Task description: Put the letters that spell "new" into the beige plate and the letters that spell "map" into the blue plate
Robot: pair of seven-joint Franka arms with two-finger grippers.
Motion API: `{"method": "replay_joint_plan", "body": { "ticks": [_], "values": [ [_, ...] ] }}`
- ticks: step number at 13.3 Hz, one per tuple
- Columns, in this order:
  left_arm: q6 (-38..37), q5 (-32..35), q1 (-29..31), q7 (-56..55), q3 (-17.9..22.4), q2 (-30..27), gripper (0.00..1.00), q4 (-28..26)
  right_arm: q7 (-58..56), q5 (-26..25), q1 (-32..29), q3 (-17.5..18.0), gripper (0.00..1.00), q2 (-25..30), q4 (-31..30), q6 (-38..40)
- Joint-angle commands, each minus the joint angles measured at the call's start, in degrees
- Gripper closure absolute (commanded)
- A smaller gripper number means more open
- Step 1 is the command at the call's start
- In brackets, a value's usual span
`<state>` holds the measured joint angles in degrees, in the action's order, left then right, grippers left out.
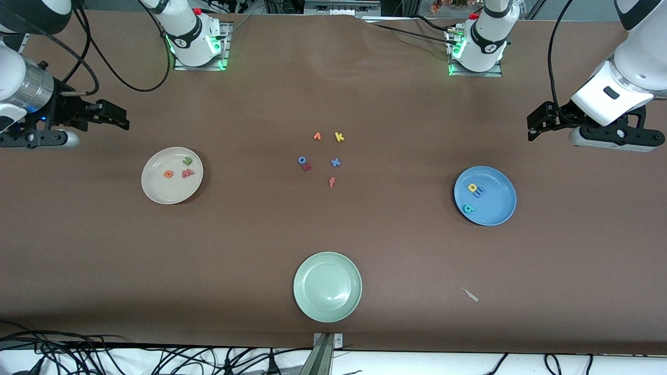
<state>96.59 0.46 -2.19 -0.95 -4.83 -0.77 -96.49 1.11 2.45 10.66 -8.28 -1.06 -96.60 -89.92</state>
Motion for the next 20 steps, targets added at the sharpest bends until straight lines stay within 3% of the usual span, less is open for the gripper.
{"method": "replay_joint_plan", "body": {
  "ticks": [1, 6, 13, 20],
  "values": [
    [-0.9, -1.3, -0.1, 0.0, 0.0, 0.6, 0.0, 1.5, -0.5, -0.8, -0.9, 1.0, 0.0, 1.1, -0.1, -0.2],
    [-0.9, -1.3, 0.1, 0.1, 0.0, 0.6, 0.0, 1.5, -0.4, -1.0, -1.2, 0.9, 0.0, 1.2, 0.2, -0.8],
    [-1.1, -1.3, 0.2, 0.2, 0.1, 0.6, 0.0, 1.4, -2.0, -5.3, -1.1, 1.4, 0.0, 1.4, 0.2, -1.7],
    [-1.1, -1.3, 0.3, 0.3, 0.2, 0.6, 0.0, 1.4, -1.3, -4.6, -0.4, 1.3, 0.0, 1.0, 0.8, -2.1]
  ]
}}
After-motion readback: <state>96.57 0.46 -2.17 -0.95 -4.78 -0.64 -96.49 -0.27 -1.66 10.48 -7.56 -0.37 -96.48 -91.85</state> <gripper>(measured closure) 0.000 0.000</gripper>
